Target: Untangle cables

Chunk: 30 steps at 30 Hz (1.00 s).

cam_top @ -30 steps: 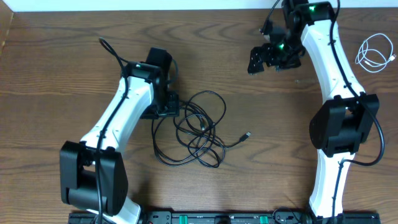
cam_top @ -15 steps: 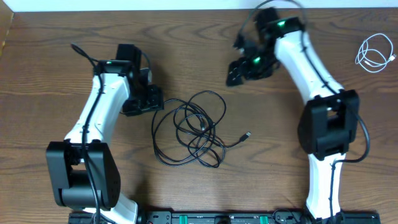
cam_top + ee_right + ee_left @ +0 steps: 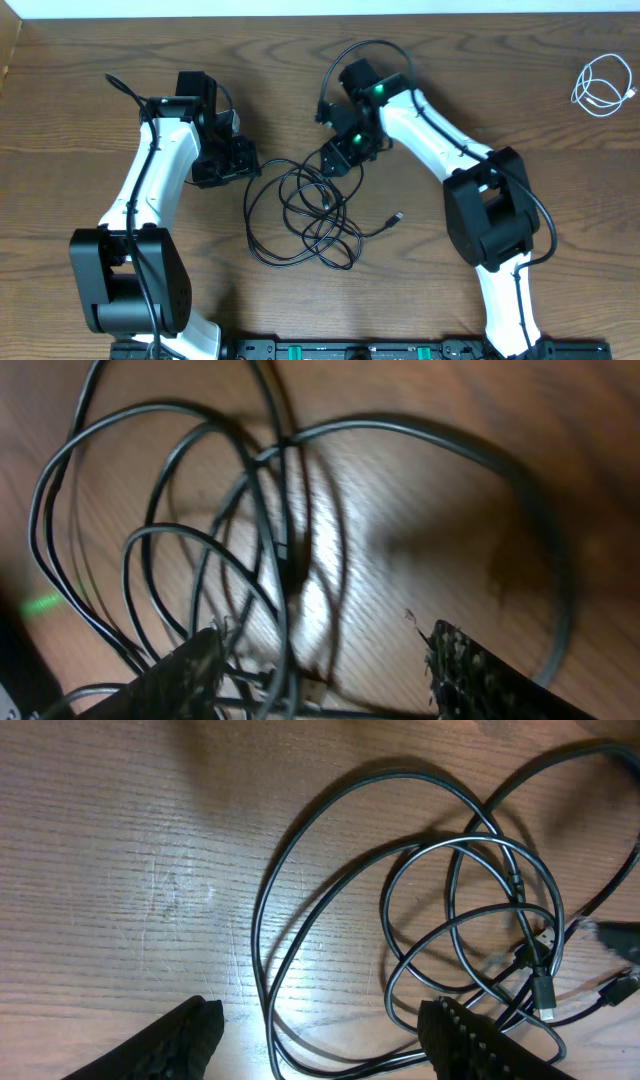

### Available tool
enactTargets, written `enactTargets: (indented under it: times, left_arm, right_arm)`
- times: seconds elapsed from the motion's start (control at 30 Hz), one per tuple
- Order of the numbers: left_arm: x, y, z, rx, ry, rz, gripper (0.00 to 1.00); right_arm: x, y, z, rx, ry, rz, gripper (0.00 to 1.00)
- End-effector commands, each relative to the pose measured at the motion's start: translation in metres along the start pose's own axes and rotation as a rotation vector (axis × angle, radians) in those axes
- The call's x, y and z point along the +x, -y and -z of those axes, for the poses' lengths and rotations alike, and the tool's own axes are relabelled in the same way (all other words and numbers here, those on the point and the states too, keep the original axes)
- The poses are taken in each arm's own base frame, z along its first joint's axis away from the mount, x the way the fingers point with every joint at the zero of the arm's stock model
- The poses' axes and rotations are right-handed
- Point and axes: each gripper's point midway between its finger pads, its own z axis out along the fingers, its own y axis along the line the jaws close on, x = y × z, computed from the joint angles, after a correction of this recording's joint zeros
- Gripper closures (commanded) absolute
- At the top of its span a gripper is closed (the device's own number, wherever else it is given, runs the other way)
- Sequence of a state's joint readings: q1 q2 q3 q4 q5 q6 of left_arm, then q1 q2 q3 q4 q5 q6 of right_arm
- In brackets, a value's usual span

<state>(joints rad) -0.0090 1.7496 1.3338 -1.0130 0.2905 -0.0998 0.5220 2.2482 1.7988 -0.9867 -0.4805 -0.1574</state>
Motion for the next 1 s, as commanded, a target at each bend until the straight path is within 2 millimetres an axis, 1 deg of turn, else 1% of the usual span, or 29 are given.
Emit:
enactTargets:
  times: [0.0,0.2,0.3,0.33,0.43,0.53,0.73,0.8,0.83,0.9,0.97]
  left_arm:
    - [0.002,0.000,-0.002,0.011,-0.013,-0.011,0.32]
    - [0.001,0.000,-0.002,0.010,-0.011,-0.011,0.32]
    - [0.001,0.000,-0.002,0.011,-0.008,-0.012,0.32]
    - [0.001,0.000,-0.002,0.011,-0.008,-0.012,0.32]
    - [0.001,0.000,-0.002,0.011,-0.009,-0.011,0.32]
    - [0.000,0.000,-0.002,0.011,-0.007,-0.012,0.32]
    - [0.000,0.000,-0.002,0.012,-0.005,-0.012,0.32]
    - [0.000,0.000,-0.002,0.012,-0.005,-0.012,0.32]
    - [0.000,0.000,-0.002,0.012,-0.005,-0.012,0.32]
    - [0.000,0.000,-0.002,0.012,-0.005,-0.012,0.32]
    - [0.000,0.000,-0.002,0.012,-0.005,-0.012,0.32]
  right_arm:
    - [-0.005,-0.018,0.005,-0.030,0.025,0.050,0.41]
    - [-0.006,-0.027,-0.011,-0.041,0.016,0.080,0.48]
    - [-0.004,-0.028,-0.027,-0.046,-0.006,0.068,0.51]
    - [-0.002,-0.027,-0.032,-0.047,-0.014,0.055,0.53]
    - [0.001,-0.022,-0.045,-0.049,-0.035,0.005,0.68]
    - [0.002,-0.019,-0.051,-0.049,-0.042,-0.026,0.83]
    - [-0.008,-0.018,-0.050,-0.046,-0.003,-0.024,0.98]
    - [-0.013,-0.016,-0.046,-0.044,0.011,-0.024,0.99]
    - [-0.015,-0.015,-0.042,-0.043,0.017,-0.027,0.99]
    - [-0.023,-0.014,-0.028,-0.039,0.032,-0.034,0.99]
    - [-0.033,-0.015,-0.007,-0.035,0.056,-0.037,0.99]
